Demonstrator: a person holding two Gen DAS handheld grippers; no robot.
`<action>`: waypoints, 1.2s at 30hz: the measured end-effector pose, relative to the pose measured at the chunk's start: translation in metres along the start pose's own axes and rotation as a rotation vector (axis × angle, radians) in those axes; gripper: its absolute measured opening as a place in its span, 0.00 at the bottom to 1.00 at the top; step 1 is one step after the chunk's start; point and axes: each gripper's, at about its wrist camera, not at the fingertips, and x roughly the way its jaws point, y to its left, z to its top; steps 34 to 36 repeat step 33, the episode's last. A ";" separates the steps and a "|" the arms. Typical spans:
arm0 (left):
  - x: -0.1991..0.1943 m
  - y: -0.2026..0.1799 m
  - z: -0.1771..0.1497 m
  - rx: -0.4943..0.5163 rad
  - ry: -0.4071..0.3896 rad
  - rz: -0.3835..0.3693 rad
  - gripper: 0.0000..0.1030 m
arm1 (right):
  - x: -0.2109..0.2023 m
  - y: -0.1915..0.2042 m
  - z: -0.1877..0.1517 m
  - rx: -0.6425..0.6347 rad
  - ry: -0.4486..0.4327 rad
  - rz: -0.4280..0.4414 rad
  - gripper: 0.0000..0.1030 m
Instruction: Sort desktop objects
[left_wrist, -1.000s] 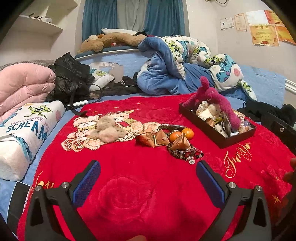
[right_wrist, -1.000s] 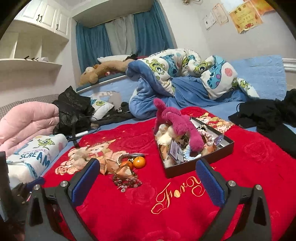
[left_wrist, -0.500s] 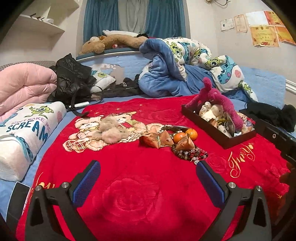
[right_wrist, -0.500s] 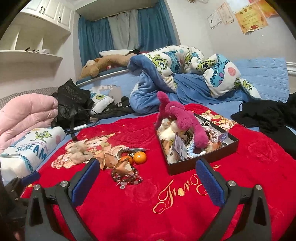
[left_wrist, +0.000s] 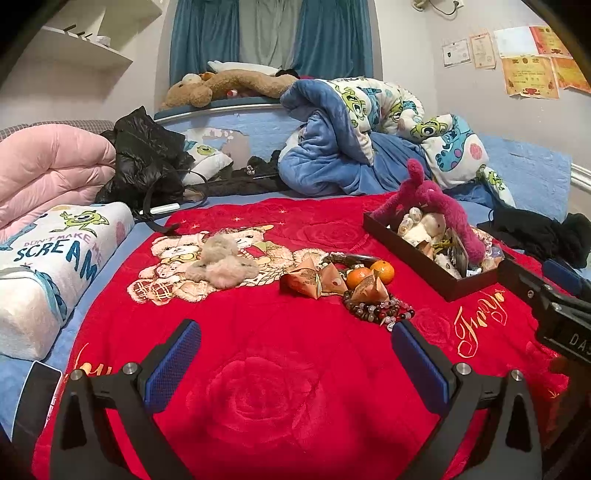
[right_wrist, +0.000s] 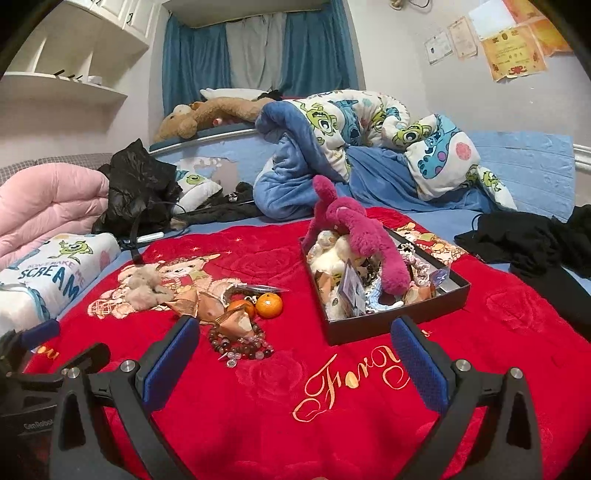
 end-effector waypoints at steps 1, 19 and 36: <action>0.000 0.000 0.000 0.001 0.000 0.000 1.00 | 0.000 0.001 0.000 -0.006 -0.001 -0.007 1.00; -0.003 0.000 0.001 -0.001 -0.007 -0.018 1.00 | 0.000 0.001 -0.001 -0.016 0.002 -0.031 1.00; -0.005 0.001 0.001 -0.013 -0.001 -0.012 1.00 | 0.001 0.000 -0.001 -0.018 0.005 -0.040 1.00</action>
